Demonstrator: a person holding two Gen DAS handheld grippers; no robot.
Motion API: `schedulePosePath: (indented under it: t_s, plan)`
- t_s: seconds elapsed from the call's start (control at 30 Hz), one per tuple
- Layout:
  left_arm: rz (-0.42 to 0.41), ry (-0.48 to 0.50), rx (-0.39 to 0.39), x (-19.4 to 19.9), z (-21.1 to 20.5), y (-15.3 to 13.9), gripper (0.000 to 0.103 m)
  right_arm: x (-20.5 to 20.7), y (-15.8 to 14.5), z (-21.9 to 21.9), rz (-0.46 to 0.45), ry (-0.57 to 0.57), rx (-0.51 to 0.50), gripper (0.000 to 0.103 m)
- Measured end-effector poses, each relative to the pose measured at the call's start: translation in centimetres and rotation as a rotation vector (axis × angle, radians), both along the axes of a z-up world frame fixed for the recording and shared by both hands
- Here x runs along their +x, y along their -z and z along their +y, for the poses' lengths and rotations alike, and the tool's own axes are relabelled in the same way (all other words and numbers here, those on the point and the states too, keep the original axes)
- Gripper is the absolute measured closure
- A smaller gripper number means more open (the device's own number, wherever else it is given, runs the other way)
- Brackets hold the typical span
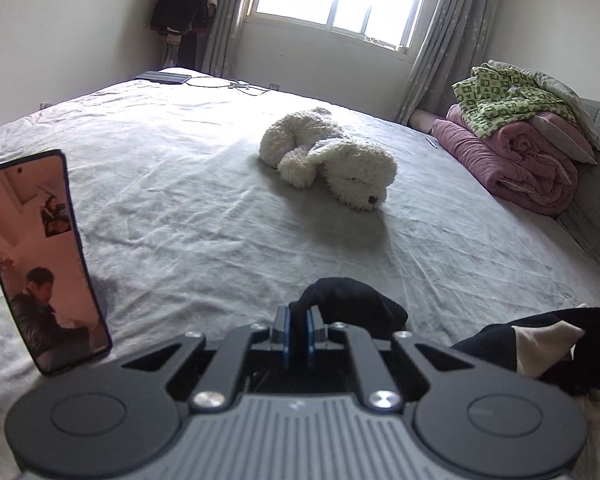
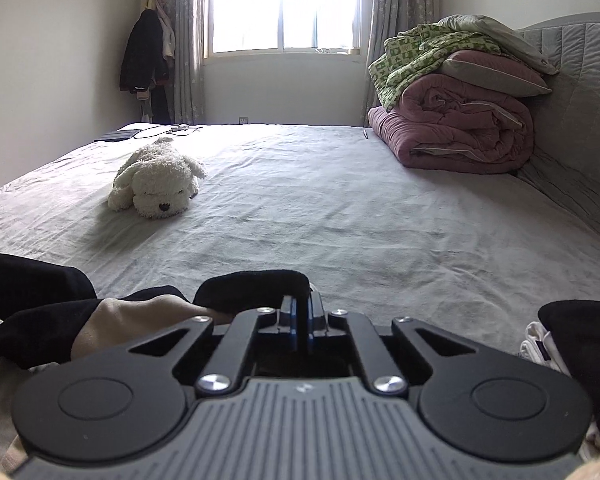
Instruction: Fold clothes
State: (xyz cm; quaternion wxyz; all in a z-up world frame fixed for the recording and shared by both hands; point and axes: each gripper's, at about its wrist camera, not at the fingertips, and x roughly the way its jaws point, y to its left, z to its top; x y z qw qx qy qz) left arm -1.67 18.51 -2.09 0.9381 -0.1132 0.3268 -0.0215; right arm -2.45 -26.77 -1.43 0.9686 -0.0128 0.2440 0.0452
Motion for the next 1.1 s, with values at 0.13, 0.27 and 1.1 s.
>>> schedulePosePath:
  t_s: [0.13, 0.27, 1.1]
  plan:
    - [0.058, -0.015, 0.015, -1.3, 1.7, 1.3, 0.095, -0.9, 1.2, -1.2, 0.039, 0.022, 0.001, 0.098]
    - [0.117, -0.031, 0.031, -2.6, 3.5, 2.6, 0.095, -1.5, 2.4, -1.6, 0.069, 0.018, -0.035, 0.098]
    - [0.086, 0.220, -0.044, -4.1, 0.7, 0.1, 0.064, -2.4, 3.0, -1.1, 0.134, -0.029, -0.051, 0.071]
